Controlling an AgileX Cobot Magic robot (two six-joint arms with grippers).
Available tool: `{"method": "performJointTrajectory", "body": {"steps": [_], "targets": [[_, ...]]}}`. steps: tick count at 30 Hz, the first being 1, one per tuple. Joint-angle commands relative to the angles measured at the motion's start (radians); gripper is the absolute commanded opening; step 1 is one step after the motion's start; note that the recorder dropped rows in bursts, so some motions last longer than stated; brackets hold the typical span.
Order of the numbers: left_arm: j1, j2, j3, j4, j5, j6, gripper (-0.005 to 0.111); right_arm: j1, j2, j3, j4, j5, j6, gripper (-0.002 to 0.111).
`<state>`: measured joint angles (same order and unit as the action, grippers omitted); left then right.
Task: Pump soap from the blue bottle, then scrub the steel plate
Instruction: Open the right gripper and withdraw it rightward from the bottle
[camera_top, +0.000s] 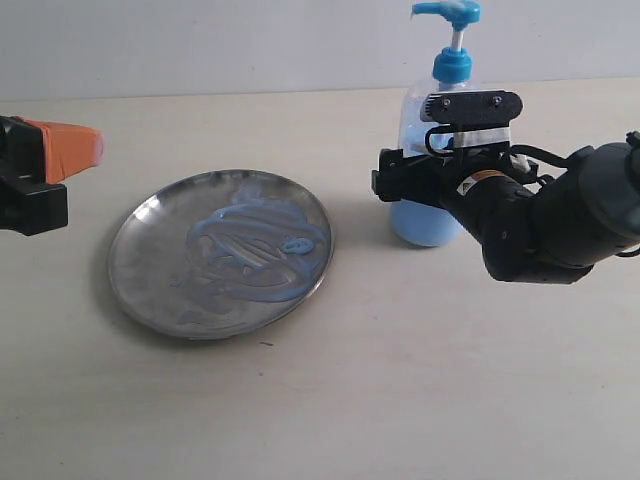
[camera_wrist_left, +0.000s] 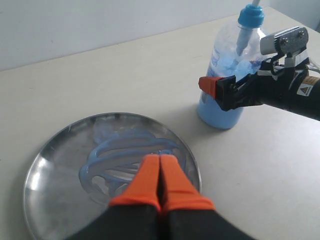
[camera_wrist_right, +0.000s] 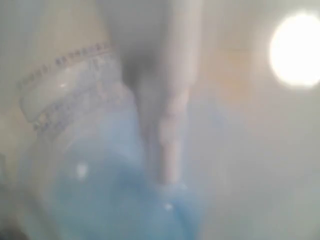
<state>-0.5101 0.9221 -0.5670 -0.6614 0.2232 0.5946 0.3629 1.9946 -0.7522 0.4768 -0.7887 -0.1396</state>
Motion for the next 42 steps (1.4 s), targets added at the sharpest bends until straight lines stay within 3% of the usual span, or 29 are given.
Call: {"method": "performJointTrajectory", "body": {"steps": [1, 23, 37, 42], "targets": [[0.002, -0.008, 0.008, -0.007, -0.015, -0.003, 0.0, -0.002, -0.006, -0.003, -0.017, -0.029, 0.009, 0.105], [0.002, -0.008, 0.008, -0.007, -0.015, -0.003, 0.0, -0.002, -0.107, -0.003, -0.002, 0.249, -0.079, 0.105], [0.002, -0.008, 0.008, -0.007, -0.015, -0.003, 0.0, -0.002, -0.221, 0.097, 0.054, 0.215, -0.102, 0.105], [0.002, -0.008, 0.008, -0.007, -0.015, -0.003, 0.0, -0.002, -0.278, 0.099, 0.054, 0.307, -0.102, 0.105]]}}
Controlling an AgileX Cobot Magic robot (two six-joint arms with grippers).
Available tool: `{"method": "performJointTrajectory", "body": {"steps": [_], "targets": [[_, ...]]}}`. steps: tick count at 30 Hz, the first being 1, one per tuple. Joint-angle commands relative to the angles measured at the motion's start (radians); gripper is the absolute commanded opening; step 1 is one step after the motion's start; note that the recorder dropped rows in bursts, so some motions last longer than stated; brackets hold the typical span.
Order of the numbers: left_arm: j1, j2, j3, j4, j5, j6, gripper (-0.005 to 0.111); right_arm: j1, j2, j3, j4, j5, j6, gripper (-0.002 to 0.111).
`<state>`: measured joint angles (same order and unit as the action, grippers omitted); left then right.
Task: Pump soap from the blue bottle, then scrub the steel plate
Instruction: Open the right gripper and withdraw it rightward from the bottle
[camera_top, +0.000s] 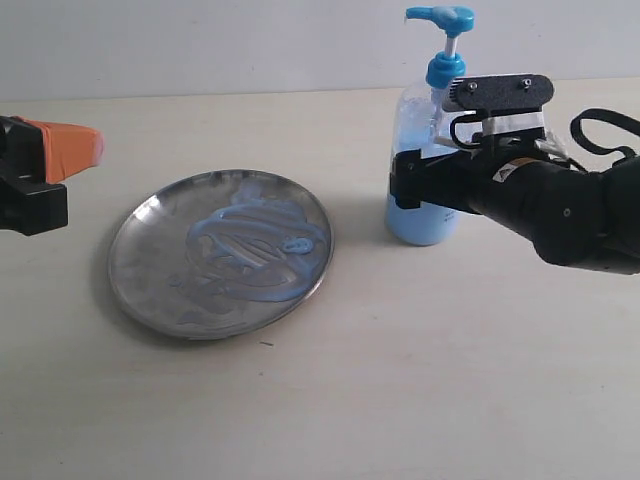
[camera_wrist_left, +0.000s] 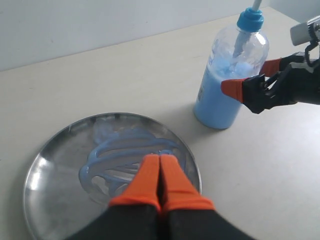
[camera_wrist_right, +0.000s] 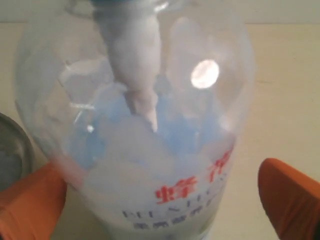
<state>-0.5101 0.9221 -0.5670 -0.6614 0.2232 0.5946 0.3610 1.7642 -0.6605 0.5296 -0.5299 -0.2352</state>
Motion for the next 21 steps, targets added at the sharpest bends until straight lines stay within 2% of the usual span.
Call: {"method": "performJointTrajectory", "body": {"steps": [1, 7, 14, 16, 21], "targets": [[0.002, -0.008, 0.008, -0.007, -0.015, -0.003, 0.0, 0.0, -0.055, 0.007, 0.002, 0.059, -0.007, 0.105], [0.002, -0.008, 0.008, -0.007, -0.015, -0.003, 0.0, 0.0, -0.113, 0.013, 0.08, 0.119, -0.065, 0.104], [0.002, -0.008, 0.008, -0.007, -0.015, -0.003, 0.0, 0.0, -0.225, 0.114, 0.128, 0.085, -0.096, 0.102], [0.002, -0.008, 0.008, -0.007, -0.015, -0.003, 0.0, 0.0, -0.263, 0.138, 0.131, 0.08, -0.11, 0.098], [0.002, -0.008, 0.008, -0.007, -0.015, -0.003, 0.0, 0.0, -0.366, 0.18, 0.126, 0.139, -0.14, 0.072]]}}
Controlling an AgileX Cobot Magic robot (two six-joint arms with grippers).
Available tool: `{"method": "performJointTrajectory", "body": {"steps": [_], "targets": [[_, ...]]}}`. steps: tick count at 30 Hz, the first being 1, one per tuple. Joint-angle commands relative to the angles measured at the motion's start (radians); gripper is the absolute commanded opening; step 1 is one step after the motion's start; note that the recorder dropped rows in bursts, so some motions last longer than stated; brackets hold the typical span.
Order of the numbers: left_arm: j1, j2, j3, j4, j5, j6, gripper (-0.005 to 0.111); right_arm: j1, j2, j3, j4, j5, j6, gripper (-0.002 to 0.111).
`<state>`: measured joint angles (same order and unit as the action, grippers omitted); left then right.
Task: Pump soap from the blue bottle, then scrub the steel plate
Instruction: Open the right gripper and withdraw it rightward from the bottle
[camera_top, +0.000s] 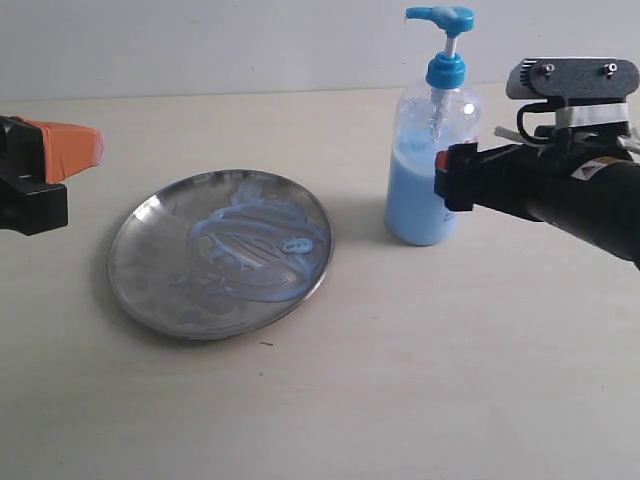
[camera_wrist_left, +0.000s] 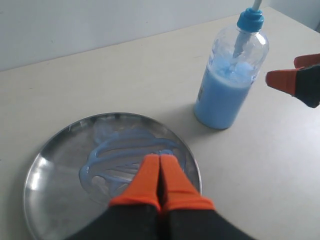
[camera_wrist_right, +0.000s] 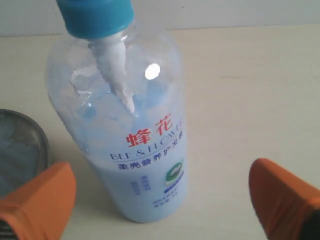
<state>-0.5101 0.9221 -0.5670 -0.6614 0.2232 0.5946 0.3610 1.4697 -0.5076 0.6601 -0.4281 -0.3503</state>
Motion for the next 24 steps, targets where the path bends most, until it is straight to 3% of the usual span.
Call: {"method": "performJointTrajectory", "body": {"steps": [1, 4, 24], "targets": [[0.002, -0.008, 0.008, -0.007, -0.015, -0.003, 0.0, 0.0, -0.091, 0.029, -0.004, 0.046, -0.025, 0.067], [0.002, -0.008, 0.008, -0.007, -0.015, -0.003, 0.0, 0.0, -0.139, 0.032, -0.004, 0.079, -0.025, 0.057], [0.002, -0.008, 0.008, -0.007, -0.015, -0.003, 0.0, 0.0, -0.189, 0.032, -0.007, 0.081, 0.007, 0.057]]}}
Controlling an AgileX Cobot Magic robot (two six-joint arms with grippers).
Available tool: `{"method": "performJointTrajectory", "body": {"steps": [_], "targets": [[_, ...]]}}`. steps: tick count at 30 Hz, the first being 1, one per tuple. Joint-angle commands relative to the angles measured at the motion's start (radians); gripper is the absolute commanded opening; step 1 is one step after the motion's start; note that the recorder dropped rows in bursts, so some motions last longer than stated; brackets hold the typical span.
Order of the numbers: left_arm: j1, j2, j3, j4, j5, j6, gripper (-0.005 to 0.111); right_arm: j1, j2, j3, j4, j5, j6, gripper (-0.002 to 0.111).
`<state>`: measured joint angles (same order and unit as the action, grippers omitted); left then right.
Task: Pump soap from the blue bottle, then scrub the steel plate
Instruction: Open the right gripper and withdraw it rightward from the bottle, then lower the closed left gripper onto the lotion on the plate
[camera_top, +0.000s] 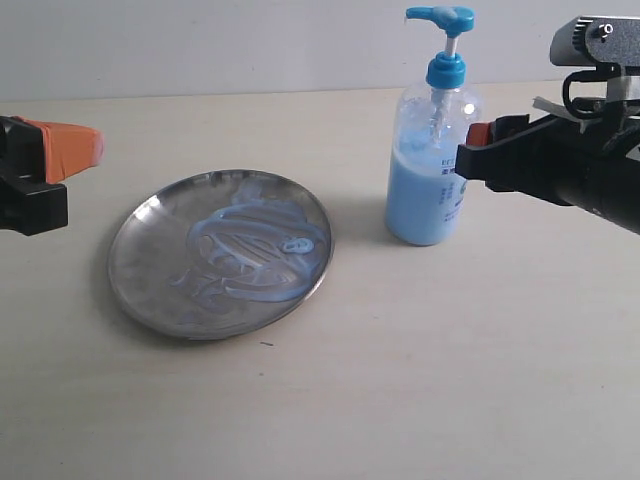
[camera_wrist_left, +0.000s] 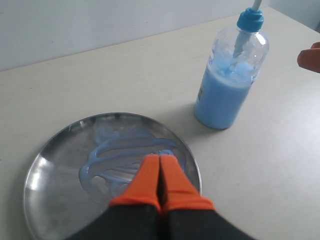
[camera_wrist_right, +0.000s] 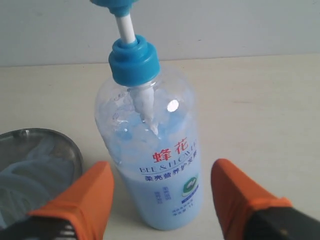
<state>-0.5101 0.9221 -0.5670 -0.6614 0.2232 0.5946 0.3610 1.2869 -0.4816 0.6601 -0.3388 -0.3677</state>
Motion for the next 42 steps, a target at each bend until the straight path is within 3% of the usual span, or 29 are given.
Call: {"method": "performJointTrajectory", "body": {"steps": [1, 20, 27, 35, 42], "targets": [[0.002, -0.008, 0.008, -0.007, -0.015, -0.003, 0.0, 0.0, -0.007, 0.006, -0.007, -0.009, 0.036, 0.057], [0.002, -0.008, 0.008, -0.002, -0.073, 0.004, 0.0, 0.0, -0.007, 0.006, -0.048, -0.024, 0.099, 0.057], [0.002, 0.028, -0.003, 0.101, -0.095, 0.133, 0.0, 0.0, -0.007, 0.006, -0.071, -0.024, 0.099, 0.057], [0.002, 0.258, -0.172, 0.104, 0.135, 0.148, 0.0, 0.0, -0.011, 0.006, -0.094, -0.031, 0.099, 0.056], [0.002, 0.432, -0.344, 0.102, 0.124, 0.161, 0.0, 0.0, -0.095, 0.006, -0.094, -0.033, 0.081, 0.056]]}}
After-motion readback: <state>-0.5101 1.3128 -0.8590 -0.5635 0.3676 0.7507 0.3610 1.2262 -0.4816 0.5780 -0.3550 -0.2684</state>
